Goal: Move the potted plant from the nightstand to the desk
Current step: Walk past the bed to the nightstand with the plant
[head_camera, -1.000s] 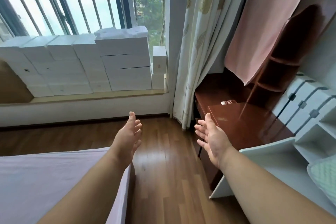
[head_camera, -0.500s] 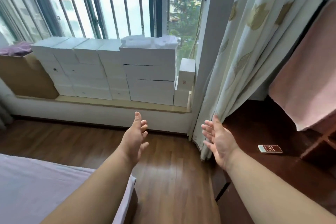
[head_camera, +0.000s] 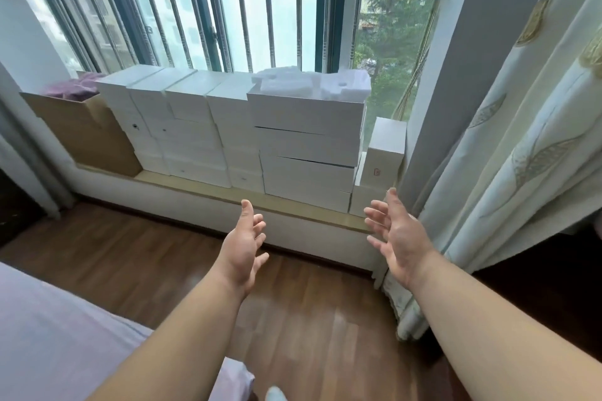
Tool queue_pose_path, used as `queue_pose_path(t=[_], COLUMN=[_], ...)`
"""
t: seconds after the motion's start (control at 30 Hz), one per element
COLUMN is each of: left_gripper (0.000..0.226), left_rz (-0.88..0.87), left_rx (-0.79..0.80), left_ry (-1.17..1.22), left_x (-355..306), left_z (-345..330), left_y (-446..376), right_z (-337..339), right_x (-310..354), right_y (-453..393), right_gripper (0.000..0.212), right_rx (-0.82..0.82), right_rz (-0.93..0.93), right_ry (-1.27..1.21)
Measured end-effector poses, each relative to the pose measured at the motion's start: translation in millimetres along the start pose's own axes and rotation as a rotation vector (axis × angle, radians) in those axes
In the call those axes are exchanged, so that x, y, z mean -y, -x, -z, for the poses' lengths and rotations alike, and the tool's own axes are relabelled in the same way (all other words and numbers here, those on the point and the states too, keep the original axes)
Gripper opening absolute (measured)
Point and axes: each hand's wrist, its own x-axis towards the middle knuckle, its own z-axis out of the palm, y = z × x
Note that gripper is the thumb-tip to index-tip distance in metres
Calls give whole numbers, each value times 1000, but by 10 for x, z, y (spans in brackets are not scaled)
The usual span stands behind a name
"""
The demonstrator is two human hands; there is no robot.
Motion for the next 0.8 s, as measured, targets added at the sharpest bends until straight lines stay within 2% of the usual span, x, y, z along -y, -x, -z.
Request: queue_pose_path(t=[0.17, 0.3, 0.43, 0.63, 0.8], left_gripper=[98, 93, 88, 86, 87], left_rz=[-8, -26, -89, -105, -101], left_rx=[9, 22, 20, -74, -206], left_ry=[-12, -56, -138, -131, -108], left_x=[-316, -761, -1165, -1497, -1661], left_z=[-56, -80, -13, 396, 871], left_y=[-932, -1653, -2152, -2630, -2963], right_z=[-426, -772, -1085, -1741, -2480], right_x=[204, 466, 599, 629, 635], right_y=[-864, -1393, -1823, -2513, -3028], right_gripper=[75, 92, 98, 73, 66], right_rx=[-20, -33, -47, 14, 158], right_rz=[-6, 20, 53, 9, -11], right_ry=[-14, 5, 16, 38, 39])
